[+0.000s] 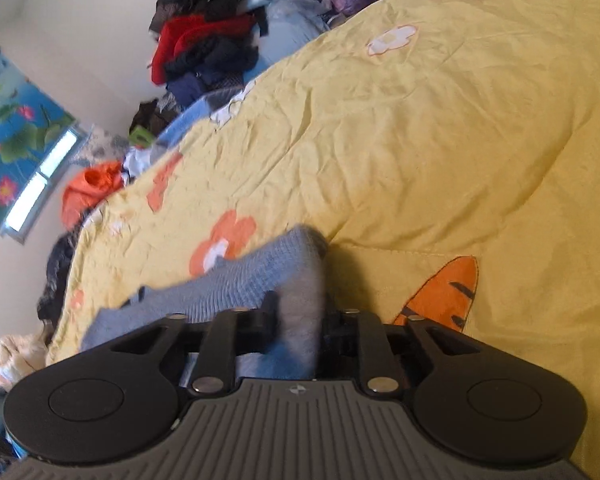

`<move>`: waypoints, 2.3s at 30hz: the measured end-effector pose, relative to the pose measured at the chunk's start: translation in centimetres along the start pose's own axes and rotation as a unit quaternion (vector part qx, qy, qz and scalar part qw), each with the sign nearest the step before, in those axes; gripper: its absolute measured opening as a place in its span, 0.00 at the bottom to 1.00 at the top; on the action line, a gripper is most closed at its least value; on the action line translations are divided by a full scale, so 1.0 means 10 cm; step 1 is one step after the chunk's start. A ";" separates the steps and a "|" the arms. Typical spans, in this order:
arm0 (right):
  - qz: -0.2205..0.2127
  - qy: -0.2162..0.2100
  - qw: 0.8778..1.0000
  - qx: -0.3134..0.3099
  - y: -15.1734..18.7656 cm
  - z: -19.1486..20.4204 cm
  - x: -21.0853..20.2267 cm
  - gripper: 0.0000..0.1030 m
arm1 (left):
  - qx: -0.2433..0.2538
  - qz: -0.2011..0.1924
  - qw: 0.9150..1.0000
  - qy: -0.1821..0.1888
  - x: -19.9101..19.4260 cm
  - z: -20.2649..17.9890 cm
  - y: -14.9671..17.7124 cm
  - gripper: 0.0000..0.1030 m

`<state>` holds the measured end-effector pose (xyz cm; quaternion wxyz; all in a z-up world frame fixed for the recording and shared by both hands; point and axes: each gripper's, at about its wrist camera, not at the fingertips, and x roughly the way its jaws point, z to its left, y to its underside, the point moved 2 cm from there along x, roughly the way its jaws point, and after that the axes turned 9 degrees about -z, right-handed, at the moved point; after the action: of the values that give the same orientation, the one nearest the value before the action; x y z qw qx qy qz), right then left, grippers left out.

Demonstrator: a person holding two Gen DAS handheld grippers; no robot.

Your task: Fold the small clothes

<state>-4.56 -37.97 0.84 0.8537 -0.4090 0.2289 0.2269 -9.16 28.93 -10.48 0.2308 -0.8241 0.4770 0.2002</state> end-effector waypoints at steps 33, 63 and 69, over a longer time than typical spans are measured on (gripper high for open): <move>0.036 0.013 0.969 -0.246 1.43 2.03 -0.50 1.00 | 0.027 -0.086 0.986 0.140 -0.19 -0.39 0.03 1.00; 0.058 0.057 0.934 -0.348 1.12 3.35 0.52 1.00 | -0.064 -0.068 0.994 0.053 0.24 -0.09 0.07 0.07; 0.055 0.048 0.946 -0.315 0.96 3.12 0.33 1.00 | 0.004 -0.096 0.994 0.052 0.18 -0.55 0.12 0.07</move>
<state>-1.07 -6.89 10.78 0.6555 -0.6545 0.2083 0.3139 -8.84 24.01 -7.20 0.2271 -0.8746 0.4076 0.1317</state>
